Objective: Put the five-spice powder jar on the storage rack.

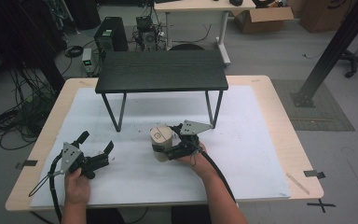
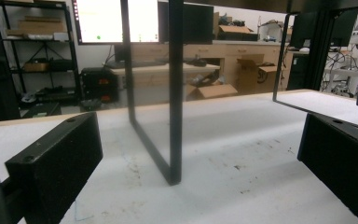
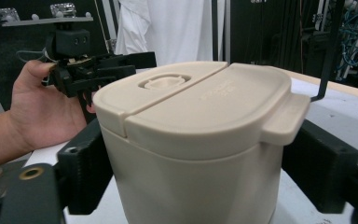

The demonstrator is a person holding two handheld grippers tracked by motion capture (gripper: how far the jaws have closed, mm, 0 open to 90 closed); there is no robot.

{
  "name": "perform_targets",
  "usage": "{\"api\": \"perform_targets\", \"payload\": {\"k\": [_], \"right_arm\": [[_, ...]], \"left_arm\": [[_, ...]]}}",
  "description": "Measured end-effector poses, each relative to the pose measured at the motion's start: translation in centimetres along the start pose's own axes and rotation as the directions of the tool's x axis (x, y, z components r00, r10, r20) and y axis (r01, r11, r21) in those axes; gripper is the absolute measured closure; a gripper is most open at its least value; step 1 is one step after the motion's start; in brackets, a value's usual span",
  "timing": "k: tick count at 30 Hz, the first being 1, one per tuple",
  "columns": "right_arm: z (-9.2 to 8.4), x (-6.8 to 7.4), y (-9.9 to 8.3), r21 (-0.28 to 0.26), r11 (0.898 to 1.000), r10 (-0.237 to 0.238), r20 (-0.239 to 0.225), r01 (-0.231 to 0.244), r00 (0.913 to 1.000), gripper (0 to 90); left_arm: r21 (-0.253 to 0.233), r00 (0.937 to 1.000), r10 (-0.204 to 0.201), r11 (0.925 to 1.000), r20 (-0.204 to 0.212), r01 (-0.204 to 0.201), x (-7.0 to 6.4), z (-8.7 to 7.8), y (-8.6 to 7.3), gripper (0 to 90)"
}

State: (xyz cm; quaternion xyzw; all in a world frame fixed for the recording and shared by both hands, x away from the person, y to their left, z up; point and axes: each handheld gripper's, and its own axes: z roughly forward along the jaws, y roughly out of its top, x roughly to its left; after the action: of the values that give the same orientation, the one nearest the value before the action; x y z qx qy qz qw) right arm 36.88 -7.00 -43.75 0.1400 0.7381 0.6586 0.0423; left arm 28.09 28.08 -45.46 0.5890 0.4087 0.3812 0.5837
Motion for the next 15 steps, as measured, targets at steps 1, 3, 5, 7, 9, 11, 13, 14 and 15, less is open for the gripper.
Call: {"api": "perform_targets", "payload": {"k": [1, 3, 5, 7, 9, 11, 13, 14, 15], "right_arm": [[-0.03, -0.02, 0.03, -0.005, 1.0, -0.006, -0.008, 0.005, 1.0, 20.3], [-0.02, 0.0, 0.05, -0.005, 1.0, -0.011, -0.012, 0.011, 0.9999, 21.5], [-0.05, 0.03, 0.05, -0.008, 1.0, -0.022, -0.012, 0.022, 0.9997, 22.2], [-0.08, 0.06, 0.02, -0.01, 0.999, -0.031, -0.01, 0.03, 0.9995, 22.7], [-0.09, 0.06, -0.01, -0.013, 0.999, -0.032, -0.008, 0.032, 0.9994, 22.7], [-0.12, 0.03, -0.04, -0.017, 0.999, -0.029, -0.009, 0.029, 0.9995, 22.7], [-0.15, 0.02, -0.05, -0.019, 0.999, -0.027, -0.008, 0.027, 0.9996, 22.8], [-0.18, 0.05, -0.03, -0.018, 0.999, -0.029, -0.005, 0.029, 0.9996, 22.9], [-0.2, 0.09, 0.01, -0.016, 0.999, -0.031, -0.002, 0.031, 0.9995, 22.9]], "left_arm": [[0.0, 1.0, 0.0, 1.0, 0.0, 0.0, 0.0, 0.0, 0.0, 0.2], [0.0, 1.0, 0.0, 1.0, 0.0, 0.0, 0.0, 0.0, 0.0, 0.2], [0.0, 1.0, 0.0, 1.0, 0.0, 0.0, 0.0, 0.0, 0.0, 0.2], [-0.001, 1.0, 0.0, 1.0, 0.0, 0.0, 0.0, 0.0, 0.0, 0.2], [0.0, 1.0, 0.0, 1.0, 0.0, 0.0, 0.0, 0.0, 0.0, 0.2], [0.0, 1.0, 0.0, 1.0, 0.001, 0.0, 0.0, 0.0, 0.0, 0.2], [0.0, 1.0, 0.0, 1.0, 0.0, 0.0, 0.01, 0.0, 0.0, 0.2], [0.0, 1.0, 0.0, 1.0, 0.001, 0.0, 0.01, 0.0, 0.0, 0.2], [0.0, 1.0, 0.0, 1.0, 0.001, 0.0, 0.01, 0.0, 0.0, 0.2]]}}
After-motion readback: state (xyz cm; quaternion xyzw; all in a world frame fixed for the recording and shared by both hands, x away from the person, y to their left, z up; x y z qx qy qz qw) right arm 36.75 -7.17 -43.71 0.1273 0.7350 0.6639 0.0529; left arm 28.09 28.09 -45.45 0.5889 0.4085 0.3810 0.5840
